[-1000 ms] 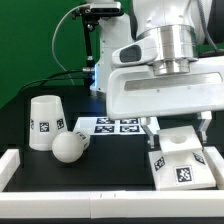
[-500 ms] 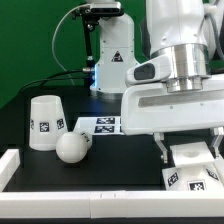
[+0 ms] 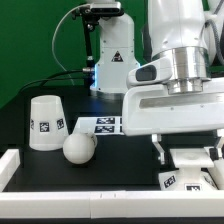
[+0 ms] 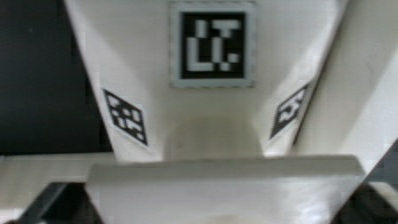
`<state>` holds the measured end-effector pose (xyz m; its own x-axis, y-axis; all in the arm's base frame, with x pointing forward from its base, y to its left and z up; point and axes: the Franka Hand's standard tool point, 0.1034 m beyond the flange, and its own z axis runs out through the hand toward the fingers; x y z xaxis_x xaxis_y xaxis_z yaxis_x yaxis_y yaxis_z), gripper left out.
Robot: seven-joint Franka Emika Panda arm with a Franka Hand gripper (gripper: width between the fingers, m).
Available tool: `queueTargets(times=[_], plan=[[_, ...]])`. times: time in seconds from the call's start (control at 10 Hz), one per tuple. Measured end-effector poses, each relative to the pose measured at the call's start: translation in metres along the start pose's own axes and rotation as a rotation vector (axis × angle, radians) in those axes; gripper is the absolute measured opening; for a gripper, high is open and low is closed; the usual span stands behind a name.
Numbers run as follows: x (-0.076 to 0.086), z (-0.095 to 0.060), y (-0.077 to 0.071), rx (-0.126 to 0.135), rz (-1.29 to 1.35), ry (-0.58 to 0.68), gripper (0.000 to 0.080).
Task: Assemble lamp
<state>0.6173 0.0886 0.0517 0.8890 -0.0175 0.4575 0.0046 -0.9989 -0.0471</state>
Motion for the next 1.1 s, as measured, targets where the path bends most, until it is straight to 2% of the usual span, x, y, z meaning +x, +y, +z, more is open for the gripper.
queueTargets(times=[0.1, 0.7, 0.9, 1.1], plan=[[0.0, 0.0, 0.0, 0.0, 0.0, 0.0, 0.0683], [0.0, 0.0, 0.0, 0.0, -0.001, -0.003, 0.0699], [0.007, -0.021, 0.002, 0.013, 0.007, -0.063, 0.0699], [0.009, -0.035, -0.009, 0.032, 0.041, -0.122, 0.0699]])
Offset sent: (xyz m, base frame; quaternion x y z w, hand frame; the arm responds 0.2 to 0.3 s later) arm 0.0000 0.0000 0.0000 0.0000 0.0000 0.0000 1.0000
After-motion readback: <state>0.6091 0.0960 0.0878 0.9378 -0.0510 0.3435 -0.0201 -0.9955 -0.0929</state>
